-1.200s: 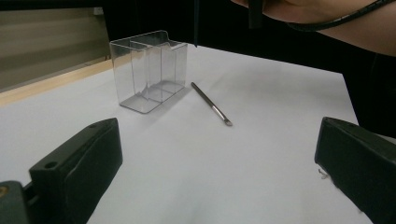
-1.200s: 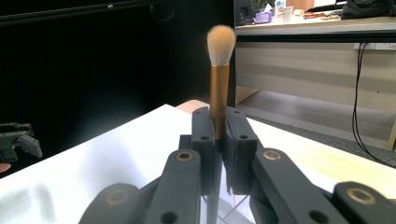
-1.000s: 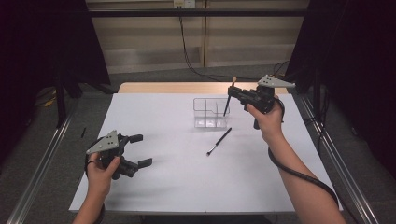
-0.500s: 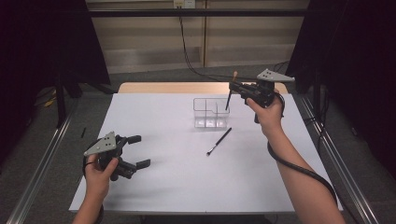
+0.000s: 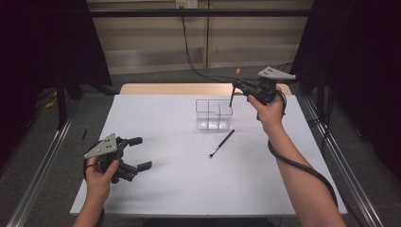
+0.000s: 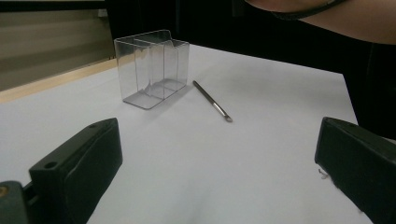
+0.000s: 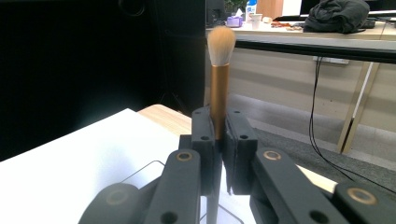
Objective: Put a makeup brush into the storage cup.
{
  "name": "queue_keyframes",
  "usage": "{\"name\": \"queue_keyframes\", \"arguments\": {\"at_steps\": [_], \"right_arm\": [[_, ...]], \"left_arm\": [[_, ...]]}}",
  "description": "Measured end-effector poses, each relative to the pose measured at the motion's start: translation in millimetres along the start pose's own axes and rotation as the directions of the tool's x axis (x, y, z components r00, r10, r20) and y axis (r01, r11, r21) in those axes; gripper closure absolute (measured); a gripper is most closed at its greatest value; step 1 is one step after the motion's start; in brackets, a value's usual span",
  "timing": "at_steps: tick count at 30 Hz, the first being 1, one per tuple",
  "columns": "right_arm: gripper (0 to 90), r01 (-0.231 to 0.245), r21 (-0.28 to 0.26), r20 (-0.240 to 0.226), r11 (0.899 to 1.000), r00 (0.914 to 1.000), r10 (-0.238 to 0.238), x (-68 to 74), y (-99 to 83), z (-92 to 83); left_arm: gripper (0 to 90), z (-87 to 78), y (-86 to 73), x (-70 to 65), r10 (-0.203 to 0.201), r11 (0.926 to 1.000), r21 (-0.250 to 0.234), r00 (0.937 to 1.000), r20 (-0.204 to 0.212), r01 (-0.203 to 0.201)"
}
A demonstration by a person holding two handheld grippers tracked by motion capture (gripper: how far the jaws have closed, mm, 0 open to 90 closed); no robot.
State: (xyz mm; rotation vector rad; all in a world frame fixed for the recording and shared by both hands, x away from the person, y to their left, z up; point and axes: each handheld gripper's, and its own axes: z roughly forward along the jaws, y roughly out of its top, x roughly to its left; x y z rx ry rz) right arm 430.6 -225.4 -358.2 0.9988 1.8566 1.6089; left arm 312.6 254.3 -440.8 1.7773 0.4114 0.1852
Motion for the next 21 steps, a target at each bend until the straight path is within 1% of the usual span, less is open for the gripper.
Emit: {"name": "queue_keyframes", "arguments": {"at_steps": [2, 6, 13, 17, 21], "right_arm": [[84.0, -0.001, 0.001, 0.006, 1.000, 1.0000, 0.001, -0.6, -1.7, 1.5], [83.9, -0.008, 0.002, 0.000, 1.000, 1.0000, 0.008, 0.4, -5.0, 3.7], [83.8, -0.001, 0.025, -0.015, 1.000, 0.9999, 0.001, 5.0, -13.6, 5.7], [83.7, 0.012, 0.036, -0.021, 0.999, 0.9997, -0.012, 6.3, -16.8, 6.0], [83.7, 0.022, 0.041, -0.016, 0.999, 0.9996, -0.022, 6.6, -18.5, 5.0]], "left_arm": [[0.7, 0.3, -0.1, 0.0, -0.004, 1.0000, -0.002, 1.0000, 0.000, 0.004], [0.7, 0.1, -0.2, 0.1, -0.004, 1.0000, -0.001, 1.0000, -0.001, 0.004], [0.7, -1.4, 0.3, 0.0, -0.003, 1.0000, -0.005, 1.0000, -0.006, 0.003], [0.7, -0.9, 0.5, -0.4, -0.001, 1.0000, -0.004, 1.0000, -0.003, 0.001], [0.7, -0.6, 0.4, -0.4, -0.002, 1.0000, -0.004, 1.0000, -0.002, 0.002]]}}
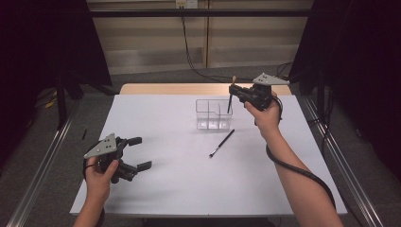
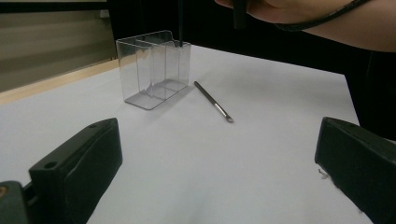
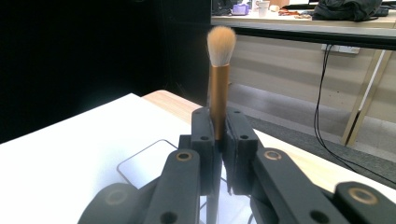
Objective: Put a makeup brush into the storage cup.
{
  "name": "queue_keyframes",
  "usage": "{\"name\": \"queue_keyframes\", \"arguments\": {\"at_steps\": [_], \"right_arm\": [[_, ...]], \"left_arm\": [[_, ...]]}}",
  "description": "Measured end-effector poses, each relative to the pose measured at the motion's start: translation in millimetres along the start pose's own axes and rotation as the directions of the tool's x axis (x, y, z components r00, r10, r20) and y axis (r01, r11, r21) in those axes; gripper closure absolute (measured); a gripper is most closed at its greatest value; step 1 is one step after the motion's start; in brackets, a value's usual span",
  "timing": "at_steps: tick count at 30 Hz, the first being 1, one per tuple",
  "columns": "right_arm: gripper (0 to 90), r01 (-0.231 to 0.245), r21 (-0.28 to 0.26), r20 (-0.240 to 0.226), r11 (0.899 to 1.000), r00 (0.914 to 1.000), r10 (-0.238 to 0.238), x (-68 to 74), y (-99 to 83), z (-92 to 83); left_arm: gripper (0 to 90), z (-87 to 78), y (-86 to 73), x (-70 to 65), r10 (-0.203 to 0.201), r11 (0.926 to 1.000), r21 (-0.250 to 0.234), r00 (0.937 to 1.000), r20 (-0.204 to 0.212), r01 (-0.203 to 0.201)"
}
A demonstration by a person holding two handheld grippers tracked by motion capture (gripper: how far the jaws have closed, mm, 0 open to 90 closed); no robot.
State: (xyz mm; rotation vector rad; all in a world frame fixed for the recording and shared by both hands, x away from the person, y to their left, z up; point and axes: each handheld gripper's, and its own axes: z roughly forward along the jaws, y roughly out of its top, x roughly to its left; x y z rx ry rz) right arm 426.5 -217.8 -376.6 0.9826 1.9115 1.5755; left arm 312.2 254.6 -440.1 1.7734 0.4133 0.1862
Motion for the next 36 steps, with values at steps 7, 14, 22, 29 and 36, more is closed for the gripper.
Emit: {"name": "queue_keyframes", "arguments": {"at_steps": [7, 14, 22, 29, 36], "right_arm": [[83.4, -0.002, 0.014, -0.007, 1.000, 1.0000, 0.002, -1.1, -4.4, 0.1], [82.2, -0.004, 0.015, -0.014, 1.000, 0.9999, 0.004, 0.6, -6.5, 1.0], [81.8, 0.000, 0.026, -0.014, 1.000, 0.9999, 0.000, 0.3, -8.5, 0.1], [81.4, -0.002, 0.033, -0.028, 0.999, 0.9996, 0.003, 1.8, -9.9, -1.4], [47.5, -0.019, 0.008, -0.046, 1.000, 0.9988, 0.020, 3.6, -9.5, -8.2]], "left_arm": [[0.8, 0.1, 0.4, -0.5, 0.007, 1.0000, 0.000, 1.0000, -0.002, -0.007], [0.7, -0.6, 0.7, -0.4, 0.010, 0.9999, -0.002, 0.9999, -0.004, -0.010], [0.7, -0.7, 0.2, -0.1, 0.006, 1.0000, -0.003, 1.0000, -0.001, -0.006], [0.7, -0.6, 0.4, -0.2, 0.006, 1.0000, -0.003, 1.0000, -0.001, -0.006], [0.7, -1.3, 0.4, -0.1, 0.008, 1.0000, -0.004, 1.0000, -0.004, -0.008]]}}
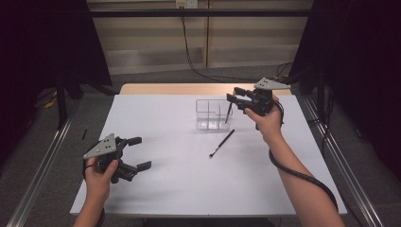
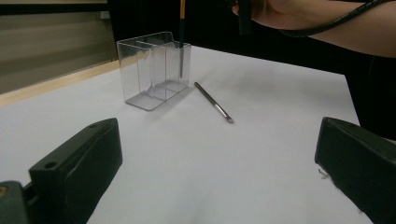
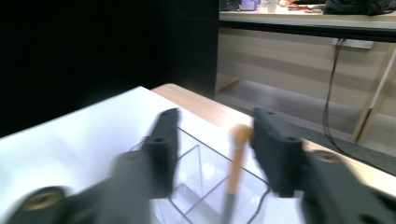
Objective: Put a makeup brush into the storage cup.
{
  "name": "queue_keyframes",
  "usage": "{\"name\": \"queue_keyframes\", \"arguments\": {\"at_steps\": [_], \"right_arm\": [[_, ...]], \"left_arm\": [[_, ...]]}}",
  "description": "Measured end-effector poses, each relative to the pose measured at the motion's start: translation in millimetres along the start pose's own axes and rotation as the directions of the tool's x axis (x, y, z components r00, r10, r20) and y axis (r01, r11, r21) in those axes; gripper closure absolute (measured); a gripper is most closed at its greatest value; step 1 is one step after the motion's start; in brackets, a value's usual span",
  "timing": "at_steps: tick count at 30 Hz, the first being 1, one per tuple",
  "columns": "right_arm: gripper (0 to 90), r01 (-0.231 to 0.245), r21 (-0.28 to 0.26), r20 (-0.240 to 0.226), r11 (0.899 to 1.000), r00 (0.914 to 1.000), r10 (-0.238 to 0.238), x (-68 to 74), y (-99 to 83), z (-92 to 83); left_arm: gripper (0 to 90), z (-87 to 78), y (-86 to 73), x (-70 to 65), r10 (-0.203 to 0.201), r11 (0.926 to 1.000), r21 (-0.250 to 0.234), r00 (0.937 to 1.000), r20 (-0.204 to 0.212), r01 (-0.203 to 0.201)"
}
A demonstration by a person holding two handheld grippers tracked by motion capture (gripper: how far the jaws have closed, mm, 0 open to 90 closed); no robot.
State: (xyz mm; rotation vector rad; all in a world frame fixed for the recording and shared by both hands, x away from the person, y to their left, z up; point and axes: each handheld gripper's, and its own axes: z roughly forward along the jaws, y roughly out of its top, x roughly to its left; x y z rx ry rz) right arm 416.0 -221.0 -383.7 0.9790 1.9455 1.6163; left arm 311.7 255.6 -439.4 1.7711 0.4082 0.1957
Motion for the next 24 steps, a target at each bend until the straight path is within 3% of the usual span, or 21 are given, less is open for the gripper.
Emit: {"name": "queue_keyframes", "arguments": {"at_steps": [3, 6, 7, 12, 24], "right_arm": [[36.0, -0.011, -0.021, -0.013, 1.000, 0.9999, 0.011, 1.2, -1.2, -5.2], [25.6, -0.047, -0.006, -0.039, 0.999, 0.9982, 0.046, 0.6, -2.5, -7.8], [23.2, -0.038, -0.009, -0.036, 0.999, 0.9986, 0.038, 1.2, -3.1, -9.2], [15.4, -0.024, -0.015, -0.037, 1.000, 0.9990, 0.024, 3.2, -8.4, -16.8], [7.1, 0.001, 0.003, -0.046, 1.000, 0.9989, -0.001, 7.5, -20.3, -40.0]], "left_arm": [[0.7, 0.2, -0.1, -0.1, -0.001, 1.0000, 0.002, 1.0000, 0.000, 0.001], [0.8, 0.5, -0.1, -0.2, 0.000, 1.0000, 0.004, 1.0000, 0.000, 0.000], [0.7, 0.5, 0.0, -0.2, 0.000, 1.0000, 0.004, 1.0000, -0.001, 0.000], [0.7, 0.0, -0.3, 0.0, 0.000, 1.0000, 0.002, 1.0000, -0.006, 0.000], [0.7, 0.0, -0.4, 0.3, 0.003, 1.0000, 0.001, 0.9999, -0.010, -0.003]]}}
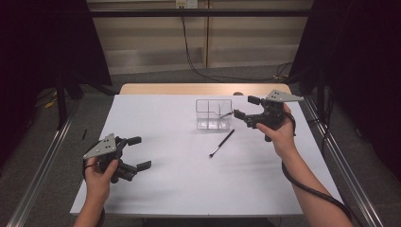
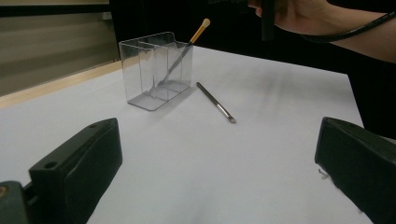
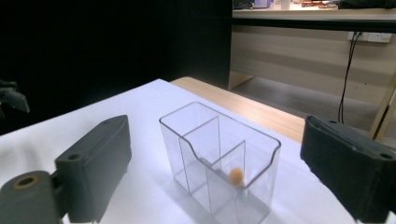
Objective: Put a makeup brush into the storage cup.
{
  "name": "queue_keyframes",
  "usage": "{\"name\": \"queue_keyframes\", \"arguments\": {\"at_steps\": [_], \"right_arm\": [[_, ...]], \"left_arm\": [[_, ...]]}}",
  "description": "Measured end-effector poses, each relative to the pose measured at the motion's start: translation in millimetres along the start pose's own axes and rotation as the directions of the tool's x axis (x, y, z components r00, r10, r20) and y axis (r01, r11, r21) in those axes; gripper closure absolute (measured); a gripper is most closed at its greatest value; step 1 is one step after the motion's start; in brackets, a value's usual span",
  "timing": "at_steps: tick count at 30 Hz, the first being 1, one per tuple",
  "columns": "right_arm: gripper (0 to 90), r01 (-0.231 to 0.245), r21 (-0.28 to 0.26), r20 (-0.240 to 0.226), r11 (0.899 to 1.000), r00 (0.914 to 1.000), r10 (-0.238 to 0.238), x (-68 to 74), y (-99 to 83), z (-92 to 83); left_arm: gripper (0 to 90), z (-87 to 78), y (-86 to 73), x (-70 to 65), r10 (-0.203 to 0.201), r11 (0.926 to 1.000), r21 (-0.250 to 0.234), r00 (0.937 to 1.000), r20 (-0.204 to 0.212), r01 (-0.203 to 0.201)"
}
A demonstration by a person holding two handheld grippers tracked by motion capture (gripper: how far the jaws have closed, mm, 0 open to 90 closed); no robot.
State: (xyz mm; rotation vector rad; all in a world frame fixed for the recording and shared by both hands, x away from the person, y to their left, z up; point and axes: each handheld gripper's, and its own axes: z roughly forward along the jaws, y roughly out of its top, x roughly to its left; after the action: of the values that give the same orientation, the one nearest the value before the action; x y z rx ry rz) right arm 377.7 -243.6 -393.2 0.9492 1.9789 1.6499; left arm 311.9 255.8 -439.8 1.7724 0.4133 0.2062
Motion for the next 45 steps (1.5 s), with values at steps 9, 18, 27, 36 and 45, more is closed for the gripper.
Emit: {"name": "queue_keyframes", "arguments": {"at_steps": [9, 18, 27, 36, 45], "right_arm": [[4.8, 0.000, 0.021, 0.007, 1.000, 1.0000, 0.000, 2.5, -11.4, -14.0], [0.9, 0.011, 0.028, -0.009, 1.000, 0.9999, -0.010, 7.6, -22.9, -28.5], [0.8, 0.006, 0.029, -0.011, 1.000, 0.9999, -0.006, 9.3, -32.7, -45.1], [0.8, 0.021, 0.055, -0.027, 0.998, 0.9995, -0.019, 12.5, -44.2, -57.0], [0.9, 0.039, 0.073, -0.031, 0.997, 0.9988, -0.037, 16.9, -55.1, -68.0]], "left_arm": [[0.7, -2.1, -1.3, 1.1, -0.001, 1.0000, -0.007, 1.0000, -0.002, 0.001], [0.7, -2.3, -1.2, 2.8, -0.003, 0.9999, -0.012, 1.0000, -0.004, 0.003], [0.7, 3.0, 0.3, 2.7, 0.003, 1.0000, -0.010, 1.0000, 0.008, -0.003], [0.7, 3.2, 0.1, 2.7, 0.001, 0.9999, -0.011, 1.0000, 0.009, -0.001], [0.7, 2.1, 0.5, 0.7, 0.002, 1.0000, -0.007, 1.0000, -0.002, -0.002]]}}
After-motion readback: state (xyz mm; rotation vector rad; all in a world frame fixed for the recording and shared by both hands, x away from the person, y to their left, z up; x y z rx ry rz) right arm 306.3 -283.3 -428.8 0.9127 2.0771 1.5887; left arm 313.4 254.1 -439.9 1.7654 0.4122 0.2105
